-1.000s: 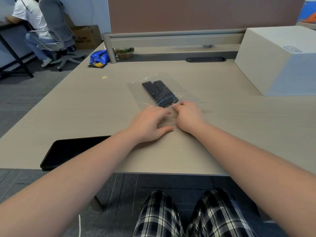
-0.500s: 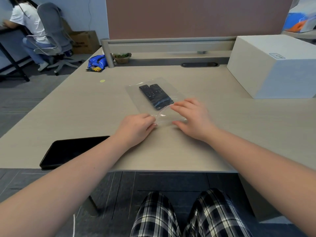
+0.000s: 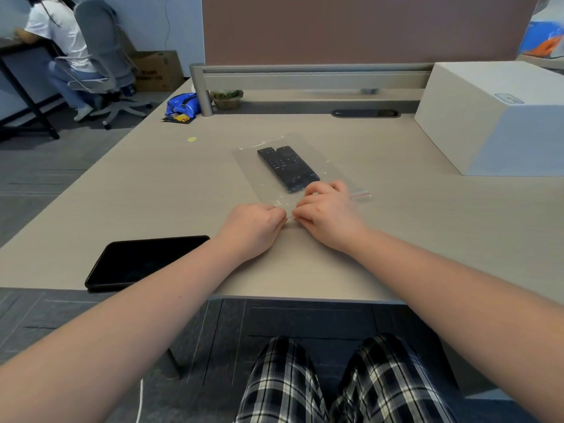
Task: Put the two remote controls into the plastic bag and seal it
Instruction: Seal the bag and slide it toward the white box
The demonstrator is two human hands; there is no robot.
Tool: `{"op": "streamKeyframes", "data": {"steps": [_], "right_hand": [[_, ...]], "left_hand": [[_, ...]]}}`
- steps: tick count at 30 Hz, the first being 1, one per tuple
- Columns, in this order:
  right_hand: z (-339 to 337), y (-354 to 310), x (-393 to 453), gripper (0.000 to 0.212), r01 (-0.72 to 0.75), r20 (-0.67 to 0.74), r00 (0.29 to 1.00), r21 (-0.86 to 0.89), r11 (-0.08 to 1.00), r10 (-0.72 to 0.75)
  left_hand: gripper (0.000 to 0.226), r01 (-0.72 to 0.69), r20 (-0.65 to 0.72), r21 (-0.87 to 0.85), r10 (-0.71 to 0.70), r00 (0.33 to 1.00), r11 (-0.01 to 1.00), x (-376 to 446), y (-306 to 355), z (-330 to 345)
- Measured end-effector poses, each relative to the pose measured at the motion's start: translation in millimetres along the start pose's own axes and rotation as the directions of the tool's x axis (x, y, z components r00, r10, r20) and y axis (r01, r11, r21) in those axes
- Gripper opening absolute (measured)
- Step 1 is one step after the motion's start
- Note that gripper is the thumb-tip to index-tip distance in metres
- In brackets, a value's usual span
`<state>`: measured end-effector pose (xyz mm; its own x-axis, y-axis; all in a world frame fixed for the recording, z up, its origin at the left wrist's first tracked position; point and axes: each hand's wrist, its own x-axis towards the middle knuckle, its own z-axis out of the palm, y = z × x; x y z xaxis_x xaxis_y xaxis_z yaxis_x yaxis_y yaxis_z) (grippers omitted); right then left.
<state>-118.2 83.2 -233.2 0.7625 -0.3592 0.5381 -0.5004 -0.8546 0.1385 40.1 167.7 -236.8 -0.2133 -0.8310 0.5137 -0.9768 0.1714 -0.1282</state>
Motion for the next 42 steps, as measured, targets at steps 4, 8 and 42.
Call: {"op": "streamKeyframes", "data": {"steps": [4,8,42], "right_hand": [[3,-3,3,0.034,0.002,-0.043,0.999,0.039,0.999,-0.001],[7,-3,2,0.030,0.033,-0.067,0.997,0.037,0.999,-0.030],[12,68,-26,0.020,0.044,0.040,0.999,-0.281,0.959,-0.034]], "left_hand": [[0.018,-0.021,0.034,0.029,0.020,0.999,0.999,3,1,-1],[0.008,0.001,0.055,0.028,-0.002,0.998,1.000,3,1,-4],[0.014,0.012,0.383,0.199,-0.089,0.919,0.980,18,12,-19]]}}
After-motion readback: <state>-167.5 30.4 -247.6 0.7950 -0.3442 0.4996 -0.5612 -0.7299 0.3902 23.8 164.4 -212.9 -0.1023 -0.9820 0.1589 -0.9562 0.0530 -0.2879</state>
